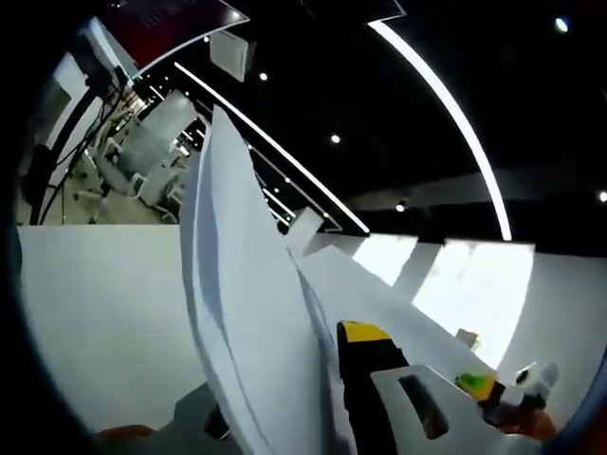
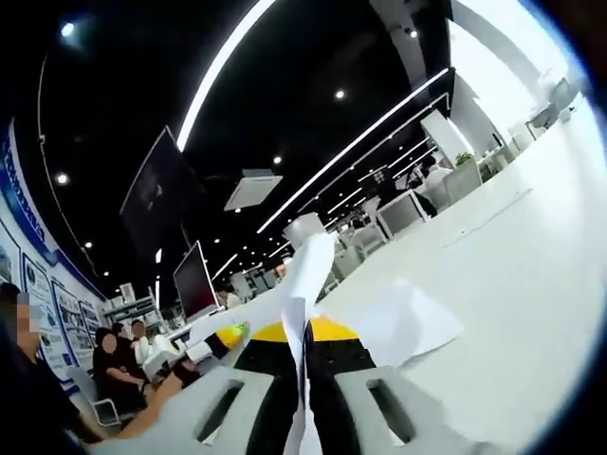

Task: Organize the stack of printing papers by aligning and flattening the scattered papers on the table

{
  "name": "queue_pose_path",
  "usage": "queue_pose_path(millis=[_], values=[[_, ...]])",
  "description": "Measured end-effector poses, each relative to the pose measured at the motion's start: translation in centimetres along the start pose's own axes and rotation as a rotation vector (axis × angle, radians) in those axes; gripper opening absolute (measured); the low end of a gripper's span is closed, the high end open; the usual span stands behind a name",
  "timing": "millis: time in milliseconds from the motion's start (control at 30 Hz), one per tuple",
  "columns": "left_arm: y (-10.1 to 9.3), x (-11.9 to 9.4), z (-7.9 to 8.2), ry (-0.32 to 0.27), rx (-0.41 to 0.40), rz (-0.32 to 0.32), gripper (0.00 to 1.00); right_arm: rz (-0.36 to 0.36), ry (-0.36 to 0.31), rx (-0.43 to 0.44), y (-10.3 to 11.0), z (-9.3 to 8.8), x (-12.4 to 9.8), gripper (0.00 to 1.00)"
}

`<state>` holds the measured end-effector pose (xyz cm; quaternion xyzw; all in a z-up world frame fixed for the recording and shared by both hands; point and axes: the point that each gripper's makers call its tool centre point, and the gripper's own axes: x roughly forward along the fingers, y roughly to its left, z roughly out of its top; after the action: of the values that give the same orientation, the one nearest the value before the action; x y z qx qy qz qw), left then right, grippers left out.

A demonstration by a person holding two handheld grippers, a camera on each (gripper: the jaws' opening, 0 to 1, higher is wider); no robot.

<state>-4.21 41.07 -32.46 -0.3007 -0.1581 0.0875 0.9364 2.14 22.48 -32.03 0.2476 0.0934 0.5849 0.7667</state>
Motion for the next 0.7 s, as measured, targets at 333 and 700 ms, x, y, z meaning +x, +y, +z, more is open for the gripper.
queue_pose_path(millis=[333,700], values=[[0.0,0.0,0.0,0.003,0.005,0.005,0.14,-0.01,0.001,0.015,-0.2,-0.5,0.1,0.0],[0.1,0.1,0.1,0.007,0.012,0.012,0.14,-0.014,0.01,0.07,0.2,-1.8,0.2,0.0]])
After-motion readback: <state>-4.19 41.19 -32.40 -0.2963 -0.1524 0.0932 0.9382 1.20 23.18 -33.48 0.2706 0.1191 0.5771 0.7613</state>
